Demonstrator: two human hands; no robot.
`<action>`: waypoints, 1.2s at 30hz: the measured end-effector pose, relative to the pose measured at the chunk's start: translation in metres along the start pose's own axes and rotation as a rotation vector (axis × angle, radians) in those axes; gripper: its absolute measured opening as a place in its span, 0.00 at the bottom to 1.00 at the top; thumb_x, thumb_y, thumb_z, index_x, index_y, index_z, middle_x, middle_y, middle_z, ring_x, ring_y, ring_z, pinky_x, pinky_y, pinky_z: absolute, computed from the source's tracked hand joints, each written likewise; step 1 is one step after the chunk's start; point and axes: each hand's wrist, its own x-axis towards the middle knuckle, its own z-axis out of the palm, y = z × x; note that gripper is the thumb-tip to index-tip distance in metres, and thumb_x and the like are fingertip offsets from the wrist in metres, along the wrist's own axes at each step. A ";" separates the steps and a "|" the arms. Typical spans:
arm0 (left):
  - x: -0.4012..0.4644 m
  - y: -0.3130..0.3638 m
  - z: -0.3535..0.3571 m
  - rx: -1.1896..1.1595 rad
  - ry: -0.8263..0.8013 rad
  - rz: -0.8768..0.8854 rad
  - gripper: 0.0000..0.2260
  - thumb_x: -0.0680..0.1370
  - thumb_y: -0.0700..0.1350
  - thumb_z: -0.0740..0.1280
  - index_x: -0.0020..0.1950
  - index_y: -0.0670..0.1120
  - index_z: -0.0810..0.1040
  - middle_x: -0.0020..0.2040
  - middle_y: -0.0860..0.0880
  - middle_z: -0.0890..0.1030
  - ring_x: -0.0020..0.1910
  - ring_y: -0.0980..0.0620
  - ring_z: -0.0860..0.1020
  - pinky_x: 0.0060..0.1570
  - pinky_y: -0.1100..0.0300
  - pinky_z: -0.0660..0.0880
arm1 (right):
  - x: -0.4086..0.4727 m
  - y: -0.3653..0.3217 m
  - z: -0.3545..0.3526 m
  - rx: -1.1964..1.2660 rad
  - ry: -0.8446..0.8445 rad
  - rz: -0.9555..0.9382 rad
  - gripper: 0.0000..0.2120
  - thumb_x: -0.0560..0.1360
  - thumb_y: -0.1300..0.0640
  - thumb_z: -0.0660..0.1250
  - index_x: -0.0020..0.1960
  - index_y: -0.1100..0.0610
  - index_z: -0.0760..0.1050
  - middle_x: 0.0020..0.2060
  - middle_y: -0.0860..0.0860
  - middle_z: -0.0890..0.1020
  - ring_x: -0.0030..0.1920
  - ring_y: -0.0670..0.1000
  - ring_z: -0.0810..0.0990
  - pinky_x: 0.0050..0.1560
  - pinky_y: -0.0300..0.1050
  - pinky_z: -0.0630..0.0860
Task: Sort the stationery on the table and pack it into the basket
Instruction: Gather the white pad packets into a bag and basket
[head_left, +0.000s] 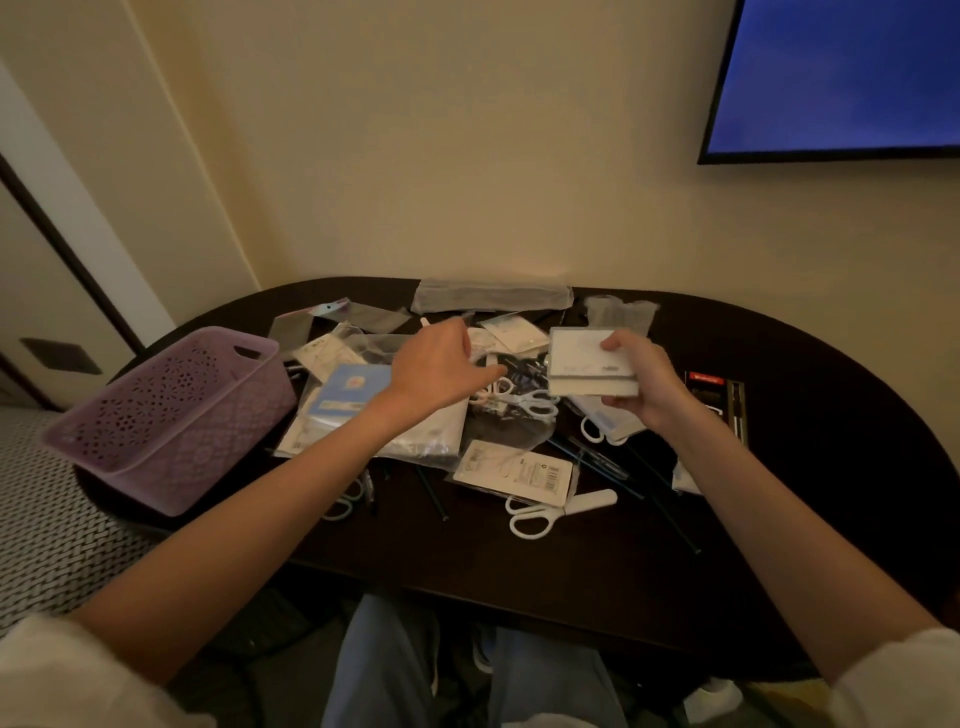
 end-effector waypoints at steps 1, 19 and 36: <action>-0.005 -0.002 0.002 0.081 -0.012 0.010 0.19 0.71 0.60 0.72 0.41 0.47 0.71 0.35 0.52 0.73 0.36 0.52 0.73 0.33 0.58 0.67 | -0.002 0.003 0.000 -0.045 -0.056 0.018 0.03 0.76 0.56 0.63 0.49 0.54 0.73 0.41 0.53 0.79 0.40 0.50 0.78 0.34 0.42 0.73; -0.018 -0.044 -0.010 -0.278 -0.300 0.024 0.10 0.78 0.43 0.65 0.40 0.37 0.78 0.31 0.50 0.77 0.29 0.56 0.72 0.35 0.56 0.71 | 0.015 0.036 0.090 -0.121 -0.411 0.180 0.14 0.79 0.63 0.61 0.65 0.62 0.70 0.56 0.60 0.79 0.52 0.58 0.80 0.44 0.49 0.80; -0.021 -0.046 -0.016 -0.396 -0.308 0.019 0.11 0.80 0.42 0.64 0.39 0.39 0.76 0.30 0.50 0.75 0.23 0.62 0.70 0.26 0.69 0.65 | 0.013 0.042 0.118 -0.341 -0.571 0.102 0.08 0.76 0.64 0.68 0.53 0.67 0.75 0.41 0.57 0.82 0.36 0.50 0.83 0.35 0.39 0.80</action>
